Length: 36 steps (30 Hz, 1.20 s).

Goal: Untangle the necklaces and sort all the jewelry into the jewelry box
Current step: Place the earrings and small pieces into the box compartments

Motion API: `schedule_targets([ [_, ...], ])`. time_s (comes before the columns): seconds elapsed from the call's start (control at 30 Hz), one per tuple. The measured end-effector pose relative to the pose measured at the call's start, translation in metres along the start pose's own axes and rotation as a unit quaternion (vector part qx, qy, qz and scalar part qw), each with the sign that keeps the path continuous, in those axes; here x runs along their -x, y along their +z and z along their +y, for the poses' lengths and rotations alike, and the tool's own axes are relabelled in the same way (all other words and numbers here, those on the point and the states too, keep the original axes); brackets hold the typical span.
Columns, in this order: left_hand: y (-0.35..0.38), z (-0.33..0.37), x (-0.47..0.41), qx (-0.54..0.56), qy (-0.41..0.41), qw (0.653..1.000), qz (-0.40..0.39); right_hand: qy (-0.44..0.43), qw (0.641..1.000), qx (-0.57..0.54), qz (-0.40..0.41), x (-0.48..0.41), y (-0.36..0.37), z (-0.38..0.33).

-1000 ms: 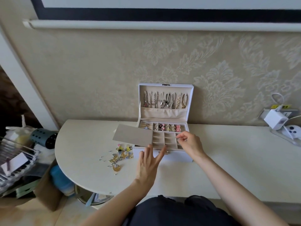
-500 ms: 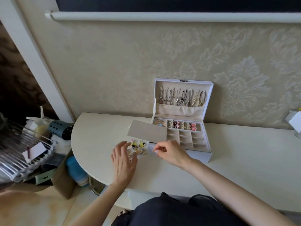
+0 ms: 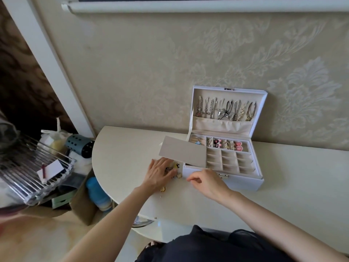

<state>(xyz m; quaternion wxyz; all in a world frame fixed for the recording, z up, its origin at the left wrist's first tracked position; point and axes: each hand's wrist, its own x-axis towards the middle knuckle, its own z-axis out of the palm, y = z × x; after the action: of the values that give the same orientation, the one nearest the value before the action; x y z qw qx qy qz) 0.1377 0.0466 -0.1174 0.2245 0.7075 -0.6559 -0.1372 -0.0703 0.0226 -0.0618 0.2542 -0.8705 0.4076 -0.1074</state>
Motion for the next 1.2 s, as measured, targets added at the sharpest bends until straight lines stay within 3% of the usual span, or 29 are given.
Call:
schedule_targets([
  [0.33,-0.003,0.005,0.01,0.15,0.044,0.987,-0.043,-0.001,1.0,0.004,0.0,0.001,0.002,0.002],
  [0.5,-0.007,0.014,0.027,0.33,-0.036,0.942,-0.052,-0.007,1.0,0.012,0.001,0.002,0.006,0.002],
  [0.63,-0.011,0.014,0.034,0.409,-0.053,0.911,0.017,-0.039,0.998,0.044,0.018,0.003,0.009,-0.004],
  [0.8,-0.014,0.005,0.033,0.358,-0.076,0.928,0.075,-0.046,0.997,0.058,0.005,-0.009,0.013,-0.015],
  [0.97,-0.015,0.001,0.031,0.211,-0.038,0.976,0.037,-0.045,0.994,0.097,-0.021,-0.022,0.019,-0.026],
  [1.2,-0.011,0.006,0.02,0.139,-0.056,0.988,0.031,-0.046,0.988,0.143,-0.031,-0.026,0.029,-0.029],
])
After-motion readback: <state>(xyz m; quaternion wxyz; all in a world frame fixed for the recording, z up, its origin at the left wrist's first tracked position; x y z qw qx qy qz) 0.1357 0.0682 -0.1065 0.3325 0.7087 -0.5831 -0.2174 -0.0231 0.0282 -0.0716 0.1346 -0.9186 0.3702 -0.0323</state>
